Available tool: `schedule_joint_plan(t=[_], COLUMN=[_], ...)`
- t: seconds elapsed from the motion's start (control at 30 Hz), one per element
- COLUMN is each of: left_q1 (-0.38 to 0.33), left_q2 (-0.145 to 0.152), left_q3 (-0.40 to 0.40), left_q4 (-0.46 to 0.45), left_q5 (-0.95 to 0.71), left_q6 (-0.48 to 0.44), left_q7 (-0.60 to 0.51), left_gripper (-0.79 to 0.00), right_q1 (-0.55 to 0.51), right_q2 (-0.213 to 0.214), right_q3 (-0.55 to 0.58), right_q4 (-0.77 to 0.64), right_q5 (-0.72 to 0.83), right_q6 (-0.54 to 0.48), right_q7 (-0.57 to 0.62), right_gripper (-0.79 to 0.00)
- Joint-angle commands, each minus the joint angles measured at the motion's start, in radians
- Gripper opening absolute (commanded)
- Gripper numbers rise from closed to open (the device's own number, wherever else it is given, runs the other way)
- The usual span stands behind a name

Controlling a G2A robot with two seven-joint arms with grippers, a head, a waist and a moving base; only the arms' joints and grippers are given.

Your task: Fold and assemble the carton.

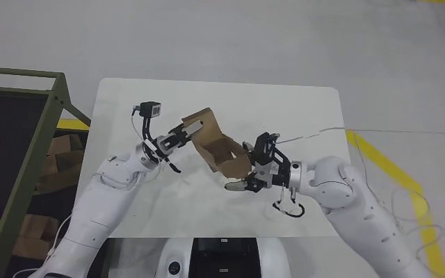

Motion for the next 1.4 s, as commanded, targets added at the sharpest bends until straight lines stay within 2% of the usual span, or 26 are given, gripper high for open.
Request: schedule_joint_plan(t=[0.0,0.47,0.87,1.03,1.37], left_q1=[-0.003,-0.011,-0.019,-0.018,-0.018], left_q2=[-0.001,-0.008,-0.015,-0.015,-0.015], left_q3=[0.002,0.006,0.016,0.014,0.014], left_q4=[0.004,0.019,0.037,0.030,0.030], left_q5=[-0.007,-0.049,-0.084,-0.057,-0.057], left_q6=[0.004,0.008,0.010,0.014,0.014], left_q7=[0.002,-0.016,-0.032,-0.039,-0.039], left_gripper=[-0.785,-0.785,-0.785,-0.785,-0.785], right_q1=[0.003,0.043,0.032,0.010,0.010], right_q2=[-0.002,-0.016,-0.012,-0.008,-0.008], right_q3=[-0.011,-0.085,-0.083,-0.071,-0.071], right_q4=[-0.007,-0.031,-0.043,-0.026,-0.026], right_q5=[-0.011,-0.035,-0.024,0.031,0.031], right_q6=[0.009,0.005,-0.024,0.001,0.001], right_q7=[0.001,0.009,0.007,0.017,0.017], right_gripper=[0.000,0.000,0.000,0.000,0.000])
